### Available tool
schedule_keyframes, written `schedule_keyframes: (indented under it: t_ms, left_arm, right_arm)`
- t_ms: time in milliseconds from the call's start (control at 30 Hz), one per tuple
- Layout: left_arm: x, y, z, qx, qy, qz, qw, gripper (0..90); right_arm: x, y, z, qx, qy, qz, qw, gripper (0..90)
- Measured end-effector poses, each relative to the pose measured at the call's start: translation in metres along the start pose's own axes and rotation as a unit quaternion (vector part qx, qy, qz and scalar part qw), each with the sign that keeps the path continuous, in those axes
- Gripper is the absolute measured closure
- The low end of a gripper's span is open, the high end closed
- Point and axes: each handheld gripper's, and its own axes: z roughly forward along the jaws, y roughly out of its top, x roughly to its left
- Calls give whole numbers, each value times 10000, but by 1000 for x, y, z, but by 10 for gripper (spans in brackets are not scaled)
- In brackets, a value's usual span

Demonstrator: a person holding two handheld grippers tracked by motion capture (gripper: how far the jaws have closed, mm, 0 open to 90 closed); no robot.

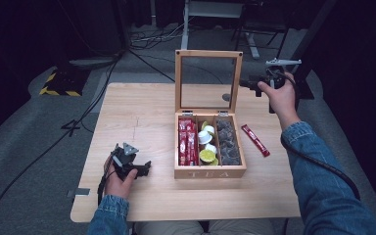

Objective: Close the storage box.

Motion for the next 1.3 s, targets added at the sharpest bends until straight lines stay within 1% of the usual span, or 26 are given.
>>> schedule_keyframes:
  t_ms: [67, 167, 267, 300, 367, 400, 433, 600, 633, 667, 767, 867, 1033, 1067, 1133, 1200, 1300]
  left_arm:
    - [0, 0, 0, 6, -20, -6, 10000, 87]
    - [0, 0, 0, 16, -19, 5, 10000, 88]
    - [0, 0, 0, 16, -23, 4, 10000, 87]
    - [0, 0, 0, 36, -27, 22, 10000, 87]
    - [0, 0, 0, 17, -12, 16, 10000, 87]
    - [0, 0, 0, 20, -18, 13, 10000, 87]
    - [0, 0, 0, 20, -21, 9, 10000, 87]
    - [0, 0, 0, 8, -31, -22, 10000, 87]
    - [0, 0, 0, 8, -31, -22, 10000, 87]
    - [0, 0, 0, 4, -27, -26, 10000, 87]
    - [0, 0, 0, 12, -30, -26, 10000, 87]
    - [0, 0, 0, 10, -37, -29, 10000, 87]
    - [0, 0, 0, 6, -24, -24, 10000, 87]
    - [0, 0, 0, 3, -11, -15, 10000, 87]
    - [0, 0, 0, 3, -22, -23, 10000, 87]
    - [0, 0, 0, 2, -9, -15, 10000, 87]
    - [0, 0, 0, 12, -22, -11, 10000, 87]
  right_arm:
    - [-3, 7, 6, -32, -18, 11, 10000, 380]
    - [-7, 12, 12, -55, 1, 74, 10000, 380]
    - [-9, 14, 16, -47, -21, 85, 10000, 381]
    - [-12, 17, 22, -9, -27, 119, 9999, 381]
    - [-14, 19, 26, 19, -38, 113, 9999, 381]
    - [-14, 19, 26, 19, -38, 113, 9999, 381]
    - [-16, 22, 32, 8, -40, 105, 9999, 380]
    - [-17, 28, 45, 88, -26, 154, 9998, 381]
    - [-17, 28, 45, 88, -26, 154, 9998, 381]
    - [-15, 30, 51, 121, 15, 142, 9998, 381]
    - [-13, 31, 58, 143, 55, 107, 9998, 381]
    - [-12, 31, 64, 170, 78, 130, 9997, 377]
    - [-8, 31, 67, 108, 197, 198, 9996, 399]
    - [-7, 32, 67, 102, 170, 187, 9996, 401]
    - [-6, 32, 65, 95, 178, 194, 9996, 402]
    - [-6, 32, 63, 80, 240, 254, 9994, 404]
    - [-4, 32, 57, 49, 309, 265, 9992, 412]
